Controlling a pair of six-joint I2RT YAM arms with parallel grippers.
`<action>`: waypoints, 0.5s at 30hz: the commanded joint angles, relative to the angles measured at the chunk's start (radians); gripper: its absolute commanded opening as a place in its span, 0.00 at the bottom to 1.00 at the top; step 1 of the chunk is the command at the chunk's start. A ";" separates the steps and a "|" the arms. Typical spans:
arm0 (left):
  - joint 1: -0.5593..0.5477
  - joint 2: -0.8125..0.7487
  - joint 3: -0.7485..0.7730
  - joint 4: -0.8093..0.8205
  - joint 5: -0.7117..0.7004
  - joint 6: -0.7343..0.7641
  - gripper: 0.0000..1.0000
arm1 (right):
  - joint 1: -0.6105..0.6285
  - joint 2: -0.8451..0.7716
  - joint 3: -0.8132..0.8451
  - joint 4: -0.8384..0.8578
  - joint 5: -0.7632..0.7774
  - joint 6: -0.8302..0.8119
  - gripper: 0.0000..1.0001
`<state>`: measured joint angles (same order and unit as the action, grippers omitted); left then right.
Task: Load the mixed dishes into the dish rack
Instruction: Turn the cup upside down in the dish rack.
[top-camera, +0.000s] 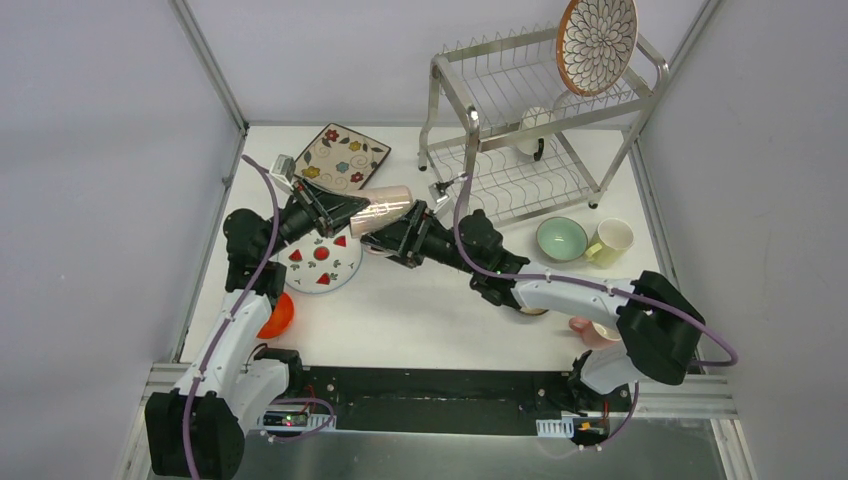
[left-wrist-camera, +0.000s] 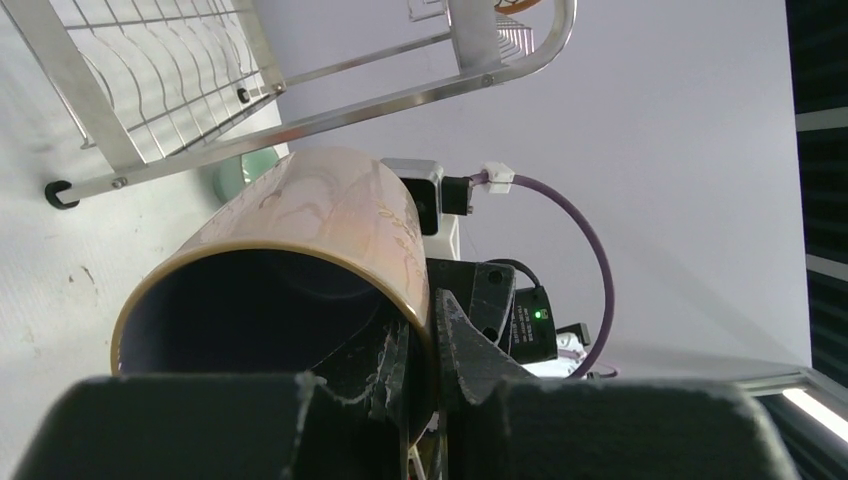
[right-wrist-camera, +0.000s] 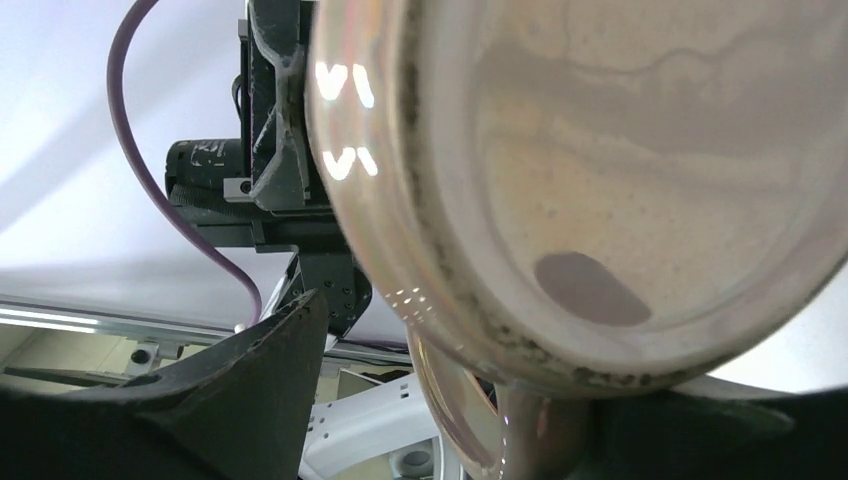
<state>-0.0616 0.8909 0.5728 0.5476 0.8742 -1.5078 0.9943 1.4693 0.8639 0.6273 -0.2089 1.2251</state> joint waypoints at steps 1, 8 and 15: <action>-0.021 -0.045 0.014 0.125 -0.012 -0.024 0.00 | -0.004 0.018 0.082 0.086 -0.034 0.039 0.70; -0.031 -0.059 -0.019 0.133 -0.035 -0.032 0.00 | -0.005 0.053 0.077 0.143 -0.035 0.080 0.55; -0.033 -0.069 -0.035 0.140 -0.049 -0.037 0.00 | -0.008 0.064 0.046 0.240 -0.027 0.096 0.41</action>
<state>-0.0723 0.8619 0.5404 0.5705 0.8108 -1.5124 0.9836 1.5387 0.8883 0.6659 -0.2245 1.3006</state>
